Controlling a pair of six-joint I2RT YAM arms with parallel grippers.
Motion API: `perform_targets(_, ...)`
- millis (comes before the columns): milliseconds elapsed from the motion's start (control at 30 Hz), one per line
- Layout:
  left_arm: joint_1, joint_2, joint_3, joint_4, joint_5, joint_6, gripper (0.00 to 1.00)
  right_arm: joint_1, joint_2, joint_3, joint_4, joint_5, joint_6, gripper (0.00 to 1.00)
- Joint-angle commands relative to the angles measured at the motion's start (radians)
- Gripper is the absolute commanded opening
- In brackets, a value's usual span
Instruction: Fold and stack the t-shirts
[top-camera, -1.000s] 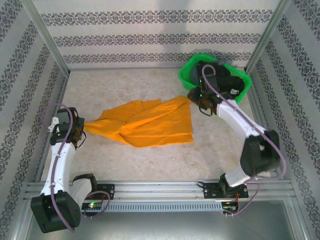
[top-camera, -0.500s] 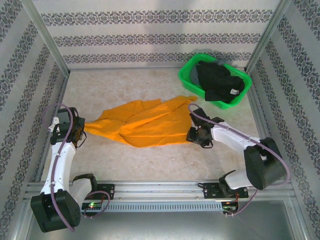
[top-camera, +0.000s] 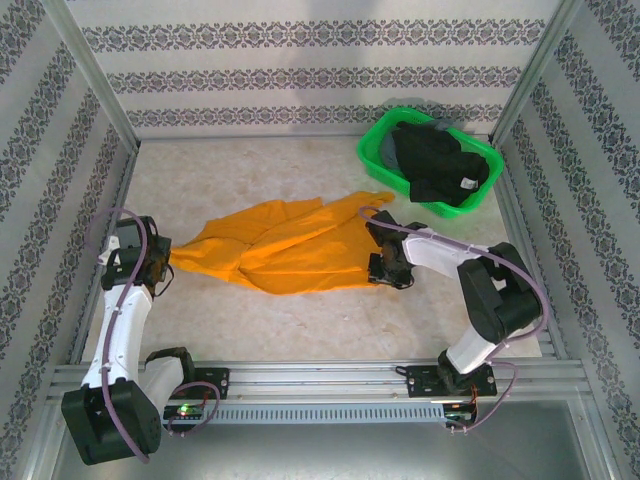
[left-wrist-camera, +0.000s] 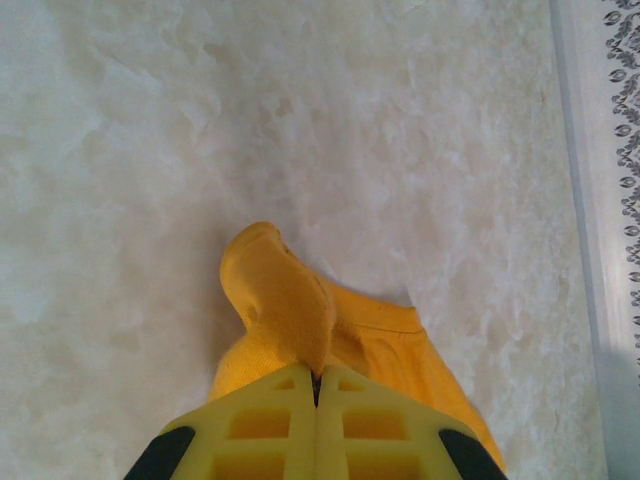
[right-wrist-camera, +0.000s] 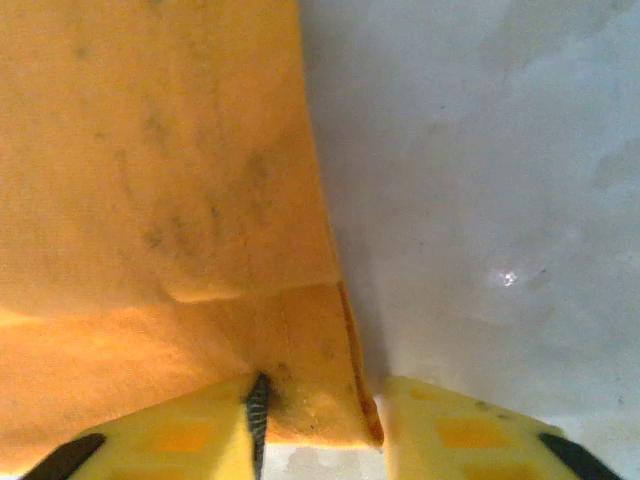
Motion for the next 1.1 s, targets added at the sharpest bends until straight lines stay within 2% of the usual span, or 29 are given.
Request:
perform_targets(0,0.012,-0.002,-0.013,0.038,0.005,-0.002,0.00,0.008,0.048,0.033,0.047,-0.006,-0.024,0.25)
perform_targets(133,0.011,-0.004,-0.012,0.036,0.005,0.004,0.00,-0.003,0.000,0.086,0.048,0.040,-0.045,0.00)
perform_targets(300,0.008,0.009,-0.037,0.075,0.043,-0.011,0.00,-0.057,0.002,0.248,0.085,0.038,-0.115,0.00)
perform_targets(433,-0.011,0.031,-0.047,0.115,0.069,-0.024,0.00,-0.098,0.182,0.498,0.058,-0.004,-0.211,0.00)
perform_targets(633,-0.034,0.073,-0.038,0.161,0.117,-0.034,0.00,-0.117,0.430,0.809,0.071,0.026,-0.286,0.00)
perform_targets(800,-0.053,0.101,-0.031,0.216,0.172,-0.034,0.00,-0.170,0.528,0.898,0.162,0.068,-0.239,0.00)
perform_targets(933,-0.071,0.096,-0.018,0.235,0.192,-0.008,0.00,-0.247,0.562,0.916,0.235,0.095,-0.177,0.00)
perform_targets(1067,-0.084,0.092,-0.035,0.270,0.227,0.005,0.00,-0.341,0.595,0.975,0.224,0.087,-0.143,0.00)
